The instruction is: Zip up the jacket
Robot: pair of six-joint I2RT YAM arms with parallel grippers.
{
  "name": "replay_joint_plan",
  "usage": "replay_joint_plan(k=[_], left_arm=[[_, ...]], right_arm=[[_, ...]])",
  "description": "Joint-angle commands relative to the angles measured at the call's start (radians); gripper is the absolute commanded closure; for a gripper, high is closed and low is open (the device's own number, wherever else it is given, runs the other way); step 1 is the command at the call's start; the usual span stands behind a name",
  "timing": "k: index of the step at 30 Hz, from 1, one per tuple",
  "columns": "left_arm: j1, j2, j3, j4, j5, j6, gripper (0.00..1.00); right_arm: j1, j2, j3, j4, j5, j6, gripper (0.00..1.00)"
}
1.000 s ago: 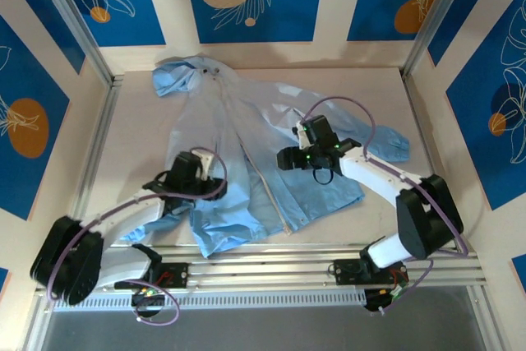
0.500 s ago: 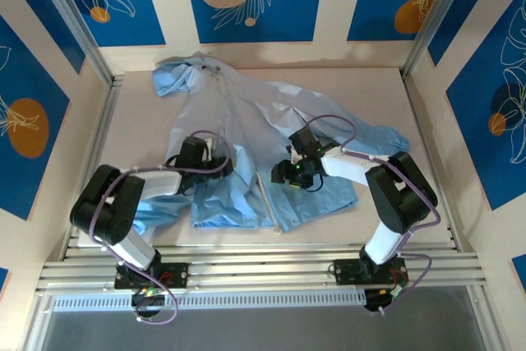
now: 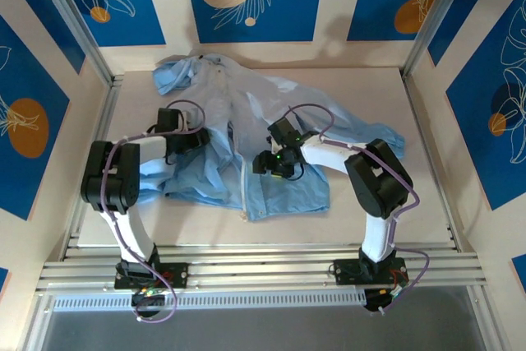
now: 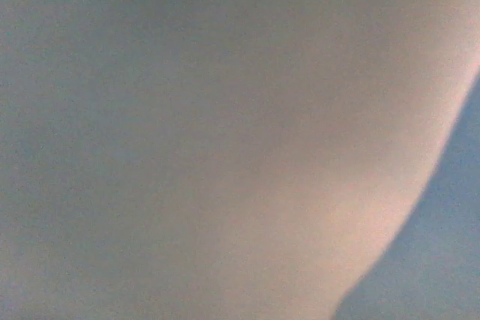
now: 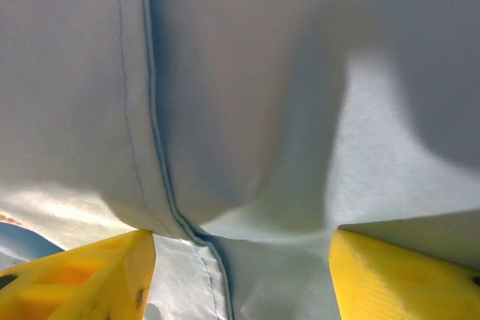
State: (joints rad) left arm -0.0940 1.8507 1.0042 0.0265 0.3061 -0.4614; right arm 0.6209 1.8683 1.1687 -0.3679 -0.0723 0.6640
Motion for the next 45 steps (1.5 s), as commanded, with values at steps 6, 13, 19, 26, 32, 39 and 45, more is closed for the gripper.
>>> replay_joint_plan(k=[6,13,19,26,32,39,45], left_arm=[[0.026,-0.29,0.015,-0.409,-0.043,0.203,0.43],[-0.04,-0.588,-0.129,-0.54,-0.076,0.139,0.4],[-0.27,-0.735,-0.294,-0.561,-0.208,-0.029,0.38],[-0.419,-0.689,-0.403,-0.442,-0.255,-0.156,0.36],[-0.457,-0.57,-0.398,-0.356,-0.245,-0.175,0.35],[-0.495,-0.508,-0.361,-0.348,-0.217,-0.162,0.36],[-0.516,-0.499,-0.34,-0.412,-0.239,-0.152,0.59]], right_arm=[[0.073,-0.117,0.015,-0.079,0.011,0.03,0.3],[0.138,-0.088,-0.032,-0.003,-0.012,0.102,0.31],[0.19,-0.035,-0.024,0.032,-0.015,0.12,0.34],[0.203,-0.004,-0.054,0.044,-0.037,0.136,0.52],[0.207,-0.013,-0.099,0.08,-0.035,0.176,0.58],[0.225,-0.009,-0.122,0.1,-0.015,0.212,0.59],[0.226,-0.029,-0.151,0.101,0.005,0.224,0.6]])
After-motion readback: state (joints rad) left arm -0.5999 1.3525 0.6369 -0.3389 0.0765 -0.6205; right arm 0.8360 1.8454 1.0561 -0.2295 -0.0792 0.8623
